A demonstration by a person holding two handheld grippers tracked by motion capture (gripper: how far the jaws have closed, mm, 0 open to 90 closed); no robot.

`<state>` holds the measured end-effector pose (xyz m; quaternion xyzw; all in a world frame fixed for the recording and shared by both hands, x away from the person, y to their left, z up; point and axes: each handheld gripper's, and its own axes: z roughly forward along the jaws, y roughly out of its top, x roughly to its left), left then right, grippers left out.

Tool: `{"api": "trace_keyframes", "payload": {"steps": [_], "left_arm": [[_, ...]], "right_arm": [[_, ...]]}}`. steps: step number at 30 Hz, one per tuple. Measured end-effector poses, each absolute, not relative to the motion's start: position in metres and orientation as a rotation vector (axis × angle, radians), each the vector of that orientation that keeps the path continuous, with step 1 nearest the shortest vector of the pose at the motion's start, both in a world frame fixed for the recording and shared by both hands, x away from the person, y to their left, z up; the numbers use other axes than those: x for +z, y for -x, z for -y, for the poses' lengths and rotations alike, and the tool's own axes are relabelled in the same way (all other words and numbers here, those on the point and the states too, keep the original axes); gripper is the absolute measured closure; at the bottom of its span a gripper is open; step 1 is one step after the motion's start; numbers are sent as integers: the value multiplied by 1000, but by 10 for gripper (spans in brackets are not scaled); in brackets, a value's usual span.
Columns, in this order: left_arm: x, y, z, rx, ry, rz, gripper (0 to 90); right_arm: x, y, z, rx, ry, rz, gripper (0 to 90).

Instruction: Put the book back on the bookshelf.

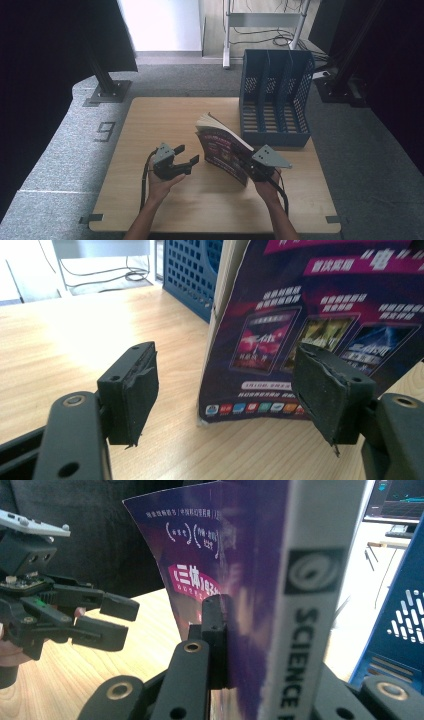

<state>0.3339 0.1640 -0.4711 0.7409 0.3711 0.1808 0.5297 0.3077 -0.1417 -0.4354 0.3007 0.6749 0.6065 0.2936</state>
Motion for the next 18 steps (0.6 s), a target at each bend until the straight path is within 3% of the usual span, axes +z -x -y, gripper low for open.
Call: {"api": "trace_keyframes", "payload": {"steps": [18], "left_arm": [[-480,-327,-168,441,-1807,-900,270]], "right_arm": [[-436,-307,144,1615,-828,-1773,815]]}}
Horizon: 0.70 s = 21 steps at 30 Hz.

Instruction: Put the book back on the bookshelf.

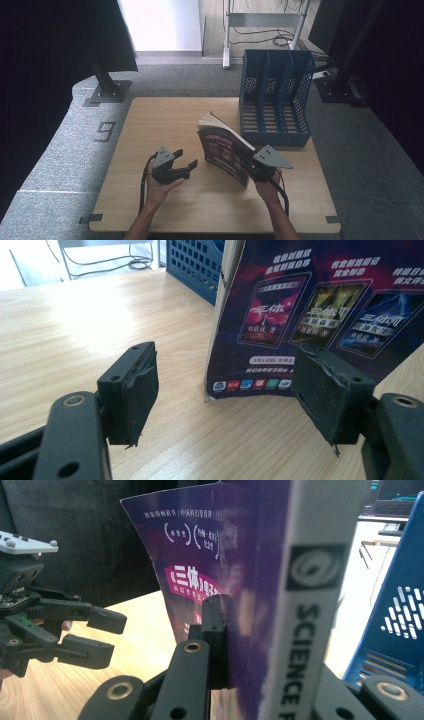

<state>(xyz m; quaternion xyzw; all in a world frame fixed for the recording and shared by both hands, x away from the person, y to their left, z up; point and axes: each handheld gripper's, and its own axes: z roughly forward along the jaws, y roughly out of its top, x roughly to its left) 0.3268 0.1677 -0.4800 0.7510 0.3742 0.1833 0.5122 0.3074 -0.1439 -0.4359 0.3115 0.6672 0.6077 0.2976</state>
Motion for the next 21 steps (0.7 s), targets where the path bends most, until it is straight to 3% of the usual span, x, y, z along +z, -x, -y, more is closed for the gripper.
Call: {"api": "trace_keyframes", "payload": {"steps": [21], "left_arm": [[-481,-326,-166,445,-1813,-901,275]], "right_arm": [[-424,-302,164,1667,-935,-1620,818]]}}
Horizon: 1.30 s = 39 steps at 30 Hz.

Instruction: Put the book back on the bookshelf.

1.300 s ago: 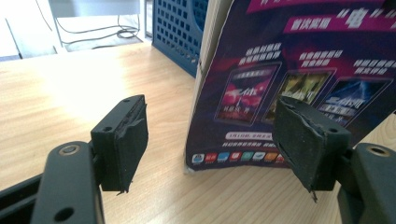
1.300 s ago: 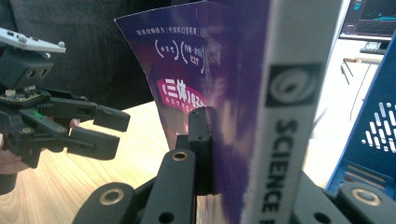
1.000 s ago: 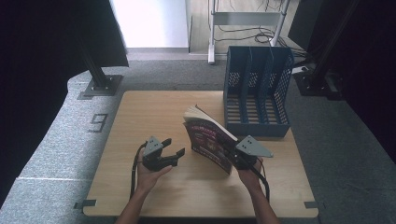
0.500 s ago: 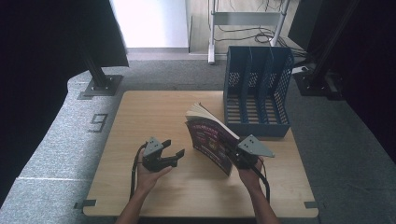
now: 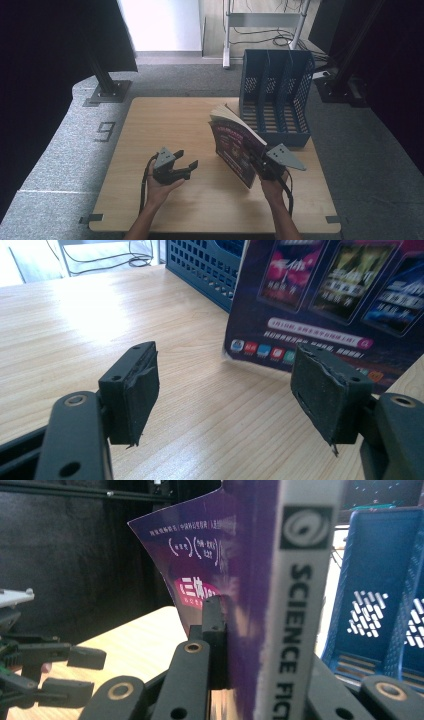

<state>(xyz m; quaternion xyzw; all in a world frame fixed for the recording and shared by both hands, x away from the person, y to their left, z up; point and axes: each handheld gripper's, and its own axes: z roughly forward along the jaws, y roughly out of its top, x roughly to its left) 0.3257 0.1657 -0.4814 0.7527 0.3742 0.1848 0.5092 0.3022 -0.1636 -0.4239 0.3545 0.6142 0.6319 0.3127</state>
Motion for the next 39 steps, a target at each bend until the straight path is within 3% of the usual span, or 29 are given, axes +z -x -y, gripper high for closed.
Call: {"api": "trace_keyframes", "payload": {"steps": [39], "left_arm": [[-477,-322,-182,440,-1790,-944,274]], "right_arm": [[-376,-317,176,1670,-967,-1501,818]]}}
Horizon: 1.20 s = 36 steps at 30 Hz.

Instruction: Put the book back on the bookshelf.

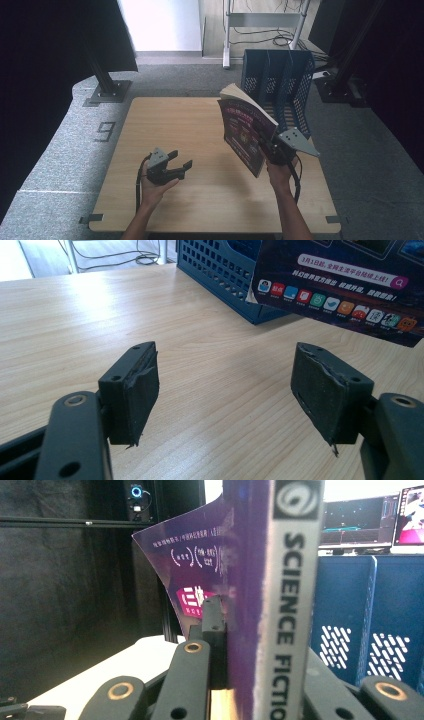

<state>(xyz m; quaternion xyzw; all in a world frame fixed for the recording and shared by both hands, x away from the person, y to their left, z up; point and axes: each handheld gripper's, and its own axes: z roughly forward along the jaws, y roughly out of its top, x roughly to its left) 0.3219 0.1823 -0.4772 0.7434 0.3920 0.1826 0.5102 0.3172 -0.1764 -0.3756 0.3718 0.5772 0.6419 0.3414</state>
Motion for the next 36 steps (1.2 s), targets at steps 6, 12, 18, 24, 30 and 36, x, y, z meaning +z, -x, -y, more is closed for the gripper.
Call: {"api": "trace_keyframes", "payload": {"steps": [6,12,18,24,30,36], "left_arm": [[-476,-321,-183,453,-1797,-942,274],[-476,-321,-183,443,-1803,-943,273],[-476,-322,-184,436,-1796,-948,273],[-477,-322,-185,435,-1794,-953,274],[-477,-322,-186,433,-1793,-955,274],[-477,-322,-186,433,-1794,-954,274]], "right_arm": [[-369,-322,174,1667,-965,-1488,818],[-364,-326,176,1664,-977,-1467,817],[-363,-329,181,1644,-994,-1451,818],[-363,-331,187,1629,-1014,-1431,818],[-361,-334,192,1607,-1027,-1418,817],[-358,-336,195,1601,-1034,-1403,817]]}}
